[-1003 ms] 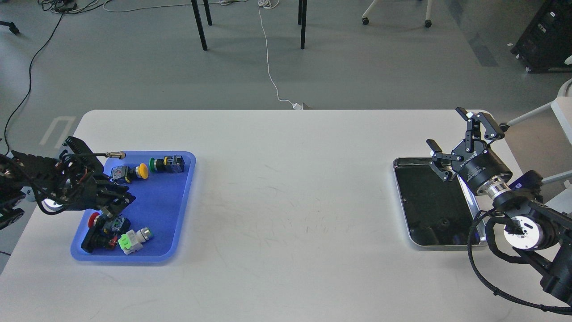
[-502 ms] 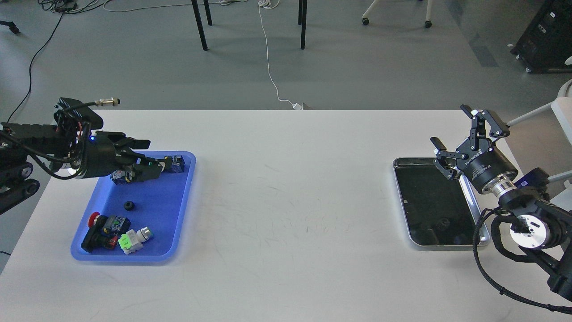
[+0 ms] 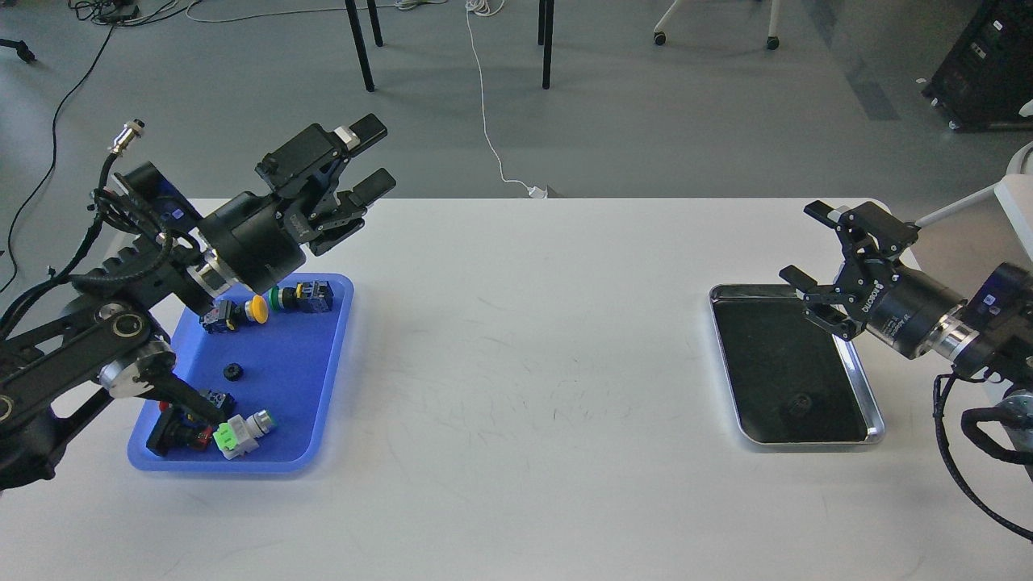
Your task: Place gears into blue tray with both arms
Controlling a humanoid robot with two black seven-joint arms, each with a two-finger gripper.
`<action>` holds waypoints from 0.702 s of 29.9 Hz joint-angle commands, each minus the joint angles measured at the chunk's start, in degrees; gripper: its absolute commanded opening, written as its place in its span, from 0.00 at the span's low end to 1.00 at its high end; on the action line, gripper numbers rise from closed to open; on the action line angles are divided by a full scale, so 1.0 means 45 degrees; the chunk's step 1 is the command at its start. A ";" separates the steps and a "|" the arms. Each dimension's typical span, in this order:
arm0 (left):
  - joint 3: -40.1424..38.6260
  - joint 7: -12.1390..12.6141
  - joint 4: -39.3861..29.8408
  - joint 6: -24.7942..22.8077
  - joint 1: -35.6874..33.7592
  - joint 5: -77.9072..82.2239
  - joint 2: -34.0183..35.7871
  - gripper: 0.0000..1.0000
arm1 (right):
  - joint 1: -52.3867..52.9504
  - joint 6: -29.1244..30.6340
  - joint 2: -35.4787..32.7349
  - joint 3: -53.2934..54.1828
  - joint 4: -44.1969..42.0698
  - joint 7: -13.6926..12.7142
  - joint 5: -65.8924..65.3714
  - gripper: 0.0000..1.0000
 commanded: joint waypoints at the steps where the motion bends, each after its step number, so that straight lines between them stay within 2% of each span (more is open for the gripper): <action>1: -0.1370 0.0000 -0.0005 -0.0009 0.1138 -0.0574 -0.1358 0.98 | 0.1436 0.0517 -0.1230 -0.0854 0.0303 0.0004 -0.3594 0.99; 2: -0.1644 0.0166 0.0014 -0.0009 0.1431 -0.0867 -0.1671 0.98 | 0.1924 0.0654 -0.1582 -0.1205 0.0381 0.0004 -0.4687 0.99; 4: -0.2152 0.0926 0.0034 -0.0009 0.1881 -0.1298 -0.2141 0.98 | 0.2764 0.0686 -0.2091 -0.1908 0.0576 0.0004 -0.6583 0.99; 6: -0.2485 0.1261 0.0034 -0.0009 0.2194 -0.1417 -0.2454 0.98 | 0.3663 0.0686 -0.2540 -0.2806 0.0810 0.0004 -0.8790 0.99; 12: -0.2643 0.1301 0.0054 -0.0087 0.2352 -0.1417 -0.2553 0.98 | 0.6320 0.0686 -0.2777 -0.5853 0.0987 0.0004 -1.4905 0.99; 16: -0.2643 0.1301 0.0054 -0.0107 0.2352 -0.1417 -0.2573 0.98 | 0.7454 0.0686 -0.2680 -0.7280 0.1045 0.0004 -1.6959 0.99; 21: -0.2662 0.1281 0.0054 -0.0068 0.2391 -0.1397 -0.2612 0.98 | 0.7593 0.0686 -0.2154 -0.7791 0.1280 0.0004 -1.8038 0.98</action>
